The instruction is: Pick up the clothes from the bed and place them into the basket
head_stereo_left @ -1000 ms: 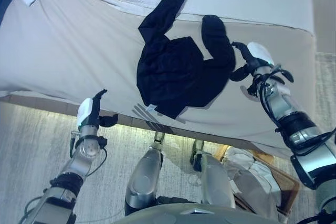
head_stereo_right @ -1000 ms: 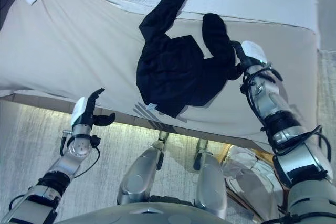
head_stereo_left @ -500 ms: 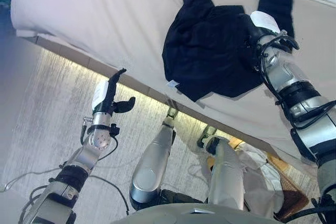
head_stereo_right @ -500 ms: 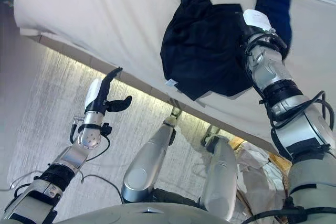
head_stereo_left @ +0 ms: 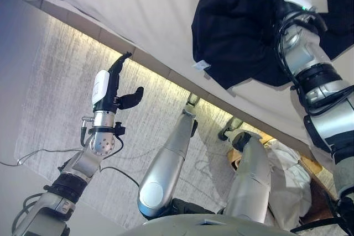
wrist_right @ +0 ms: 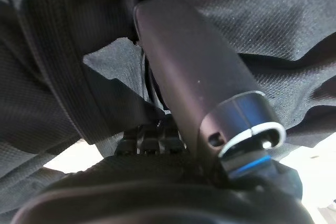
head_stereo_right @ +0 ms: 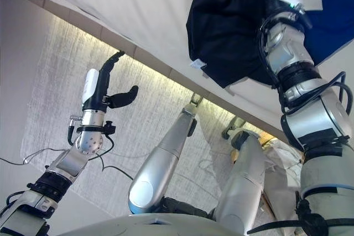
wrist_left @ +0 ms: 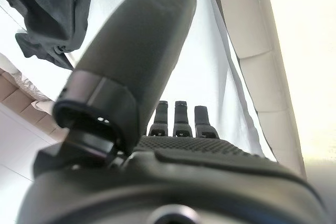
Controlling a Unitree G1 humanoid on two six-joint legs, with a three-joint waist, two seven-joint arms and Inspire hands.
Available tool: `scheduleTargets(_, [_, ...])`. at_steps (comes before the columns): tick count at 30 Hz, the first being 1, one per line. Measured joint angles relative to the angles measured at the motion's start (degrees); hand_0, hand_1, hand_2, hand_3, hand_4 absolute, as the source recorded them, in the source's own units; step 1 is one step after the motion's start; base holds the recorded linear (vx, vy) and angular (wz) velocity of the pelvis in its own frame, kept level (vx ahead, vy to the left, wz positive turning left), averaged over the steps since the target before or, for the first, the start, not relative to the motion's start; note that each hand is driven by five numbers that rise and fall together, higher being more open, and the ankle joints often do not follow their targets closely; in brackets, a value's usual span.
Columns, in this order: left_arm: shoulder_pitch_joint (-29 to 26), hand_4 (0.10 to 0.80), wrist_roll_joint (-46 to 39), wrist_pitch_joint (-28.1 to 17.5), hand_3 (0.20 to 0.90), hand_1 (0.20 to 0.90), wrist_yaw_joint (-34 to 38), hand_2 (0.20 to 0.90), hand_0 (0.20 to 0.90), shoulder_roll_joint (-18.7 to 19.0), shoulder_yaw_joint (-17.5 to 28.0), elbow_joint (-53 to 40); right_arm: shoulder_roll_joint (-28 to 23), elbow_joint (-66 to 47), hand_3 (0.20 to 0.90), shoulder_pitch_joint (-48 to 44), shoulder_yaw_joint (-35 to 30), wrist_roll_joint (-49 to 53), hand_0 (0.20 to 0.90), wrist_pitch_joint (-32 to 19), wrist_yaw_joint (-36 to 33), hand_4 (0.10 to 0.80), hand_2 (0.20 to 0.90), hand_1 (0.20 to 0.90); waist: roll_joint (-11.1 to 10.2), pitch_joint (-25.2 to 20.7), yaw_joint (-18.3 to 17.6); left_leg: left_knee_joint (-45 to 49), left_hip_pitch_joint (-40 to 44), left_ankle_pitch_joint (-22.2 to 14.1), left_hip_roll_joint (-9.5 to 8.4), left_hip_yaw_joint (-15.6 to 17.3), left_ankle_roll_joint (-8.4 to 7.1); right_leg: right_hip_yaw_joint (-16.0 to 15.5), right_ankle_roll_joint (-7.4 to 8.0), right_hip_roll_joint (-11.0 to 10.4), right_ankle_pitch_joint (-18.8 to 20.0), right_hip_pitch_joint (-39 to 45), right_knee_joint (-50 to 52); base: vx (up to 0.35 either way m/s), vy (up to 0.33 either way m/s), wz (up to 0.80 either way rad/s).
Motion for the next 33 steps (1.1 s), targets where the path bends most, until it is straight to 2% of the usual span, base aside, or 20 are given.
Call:
scheduleTargets(4, [0.63, 0.800, -0.37, -0.67, 0.900, 0.900, 0.44, 0.900, 0.900, 1.10, 0.05, -1.46, -0.64, 0.73, 0.900, -3.09, 0.04, 0.10, 0.900, -0.05, 0.47, 0.800, 0.900, 0.900, 0.00, -0.01, 0.19, 1.34, -3.20, -0.54, 0.66, 0.02, -0.72, -0.04, -0.11, 0.07, -0.09, -3.36, 0.41, -0.034, -0.041, -0.03])
scheduleTargets(5, [0.79, 0.800, -0.36, -0.67, 0.900, 0.900, 0.44, 0.900, 0.900, 1.10, 0.04, -1.59, -0.49, 0.69, 0.746, -3.42, 0.04, 0.28, 0.768, -0.14, 0.90, 0.646, 0.768, 0.768, 0.08, -0.05, 0.41, 2.20, -4.07, -1.32, 0.99, 0.10, -0.48, -0.12, -0.09, 0.26, -0.09, -3.97, 1.03, -0.030, -0.024, -0.18])
scheduleTargets(6, [0.77, 0.800, -0.35, -0.68, 0.900, 0.900, 0.44, 0.900, 0.900, 1.04, 0.02, -1.60, -0.48, 0.72, 0.746, -3.50, 0.06, 0.71, 0.768, -0.15, 1.14, 0.646, 0.768, 0.768, 0.09, -0.06, 0.44, 2.38, -4.37, -1.35, 1.07, 0.04, -0.49, -0.13, -0.06, 0.47, -0.08, -4.28, 1.41, -0.039, -0.027, -0.15])
scheduleTargets(7, [0.61, 0.800, -0.36, -0.69, 0.900, 0.900, 0.44, 0.900, 0.900, 1.08, 0.04, -1.98, -0.47, 0.76, 0.398, -3.72, 0.05, 1.40, 0.469, -0.22, 1.24, 0.298, 0.469, 0.469, 0.13, -0.09, 0.51, 2.29, -4.96, -1.44, 1.45, -0.03, -0.63, 0.50, -0.20, 1.09, -0.18, -5.45, 3.45, -0.035, -0.027, 0.10])
scheduleTargets(8, [0.59, 0.800, -0.39, -0.69, 0.900, 0.900, 0.44, 0.900, 0.900, 1.44, 0.07, -2.92, -1.26, 0.76, 0.200, -3.87, -0.12, 1.72, 0.300, -0.18, 1.20, 0.100, 0.300, 0.300, 0.12, -0.09, 0.30, 2.49, -5.73, -1.44, 1.41, 0.48, -0.64, 1.53, -1.79, 1.41, -1.14, -5.91, 7.32, -0.035, -0.041, 0.39])
scheduleTargets(9, [0.49, 0.800, -0.38, -0.79, 0.900, 0.900, 0.60, 0.900, 0.900, 1.78, 0.20, -4.11, -2.09, 0.85, 0.200, -4.84, -0.16, 1.96, 0.300, -0.10, 1.19, 0.100, 0.300, 0.300, 0.12, -0.11, 0.07, 3.17, -6.62, -1.70, 0.73, 1.22, -1.18, 1.99, -3.25, 1.08, -4.50, -6.09, 6.80, -0.013, -0.036, 0.42])
scheduleTargets(10, [0.39, 0.800, -0.38, -1.07, 0.900, 0.900, 0.97, 0.900, 0.900, 2.03, 0.32, -4.64, -3.01, 1.25, 0.200, -6.21, -0.21, 2.51, 0.300, -0.10, 1.22, 0.100, 0.300, 0.300, 0.23, -0.17, 0.09, 11.52, -9.87, -4.80, 0.45, 1.39, 1.06, 1.27, -3.27, 0.47, -4.51, -6.73, 6.53, 0.001, -0.033, -0.02])
scheduleTargets(11, [1.34, 0.800, -0.40, -0.88, 0.900, 0.900, 0.94, 0.900, 0.900, 1.95, 0.26, -4.30, -2.81, 1.25, 0.200, -6.19, -0.09, 3.14, 0.300, -0.56, 1.01, 0.100, 0.300, 0.300, 0.33, -0.18, 1.00, 19.05, -8.78, -7.55, 1.06, 2.32, 1.58, 1.06, -3.25, 1.26, -4.50, -6.78, 6.46, 0.019, -0.017, -0.35])
scheduleTargets(12, [2.08, 0.800, -0.33, -0.83, 0.900, 0.900, 0.65, 0.900, 0.900, 1.88, 0.05, -3.73, -2.60, 1.11, 0.200, -5.86, -0.11, 3.60, 0.300, -1.20, 0.76, 0.100, 0.300, 0.300, 0.38, -0.14, 0.72, 16.66, -6.55, -10.27, 1.11, 2.11, -0.06, 1.10, -2.85, 1.17, -4.26, -6.74, 6.79, 0.024, -0.006, -0.27])
scheduleTargets(14, [1.76, 0.800, -0.36, -0.81, 0.900, 0.900, 0.29, 0.900, 0.900, 1.48, 0.02, -3.69, -3.25, 1.66, 0.200, -5.88, -0.18, 3.71, 0.300, -1.72, 0.48, 0.100, 0.300, 0.300, 0.47, -0.17, 0.33, 14.72, -5.80, -10.04, 0.92, 2.68, 0.31, 1.60, -2.87, 1.09, -4.24, -6.55, 5.81, 0.019, 0.003, 0.11])
scheduleTargets(16, [2.03, 0.800, -0.36, -0.85, 0.900, 0.900, 0.35, 0.900, 0.900, 1.57, 0.16, -3.57, -3.58, 1.68, 0.200, -4.14, -0.65, 5.17, 0.300, -1.74, 0.81, 0.100, 0.300, 0.300, 0.54, -0.14, 0.82, 13.81, -4.40, -9.31, 1.45, 2.59, 1.21, 0.85, -2.88, 1.33, -4.10, -4.80, 4.54, 0.000, 0.000, 0.00])
scheduleTargets(21, [2.86, 0.800, -0.38, -0.95, 0.900, 0.900, 0.92, 0.900, 0.900, 1.57, 0.16, -3.41, -2.81, 1.30, 0.200, 0.31, -1.31, 6.20, 0.300, -2.58, 0.53, 0.100, 0.300, 0.300, 0.54, -0.13, 1.64, 6.53, 3.91, -6.38, 2.90, 3.90, 1.35, 0.52, -2.34, 2.64, 0.50, 3.08, -3.46, 0.000, 0.020, -0.14])
scheduleTargets(23, [2.65, 0.800, -0.39, -1.04, 0.900, 0.900, 0.83, 0.900, 0.900, 1.50, 0.12, -3.09, -2.33, 1.26, 0.200, 2.26, -1.43, 6.77, 0.300, -2.80, 1.73, 0.100, 0.300, 0.300, 0.54, -0.13, 1.38, 4.35, 8.17, -5.66, 3.07, 4.35, 0.90, 0.66, -1.85, 3.00, 2.01, 7.16, -6.16, 0.022, 0.034, -0.15])
scheduleTargets(27, [0.75, 0.800, -0.55, -1.53, 0.900, 0.900, 0.26, 0.900, 0.900, 1.38, 0.22, -2.63, -1.38, 1.13, 0.200, 5.56, -2.62, 7.98, 0.300, -3.39, 4.01, 0.100, 0.300, 0.300, 0.48, -0.08, 1.28, 1.61, 14.68, -5.50, 3.06, 5.77, 0.74, 1.64, -1.88, 3.10, 2.86, 12.86, -9.09, 0.000, 0.044, -0.19])
scheduleTargets(31, [-1.78, 0.800, -0.99, -1.32, 0.900, 0.900, -0.23, 0.900, 0.900, 1.21, 0.25, -0.89, -1.04, 0.10, 0.200, 11.01, -3.20, 10.12, 0.300, -4.33, 6.14, 0.100, 0.300, 0.300, 0.43, 0.01, 0.49, -1.90, 23.92, -5.49, 2.95, 6.46, 0.75, 1.39, -1.74, 3.10, 3.20, 22.03, -13.09, 0.010, 0.036, -0.14])
scheduleTargets(33, [-1.93, 0.800, -1.63, -0.61, 0.900, 0.900, -0.71, 0.900, 0.900, 1.19, 0.30, -0.86, -1.06, -0.61, 0.200, 13.43, -4.93, 10.98, 0.300, -4.30, 7.54, 0.100, 0.300, 0.300, 0.37, 0.00, 0.04, -4.00, 28.43, -5.50, 2.94, 6.65, 0.75, 1.26, -0.98, 3.28, 3.66, 26.44, -15.36, 0.129, 0.003, -0.12])
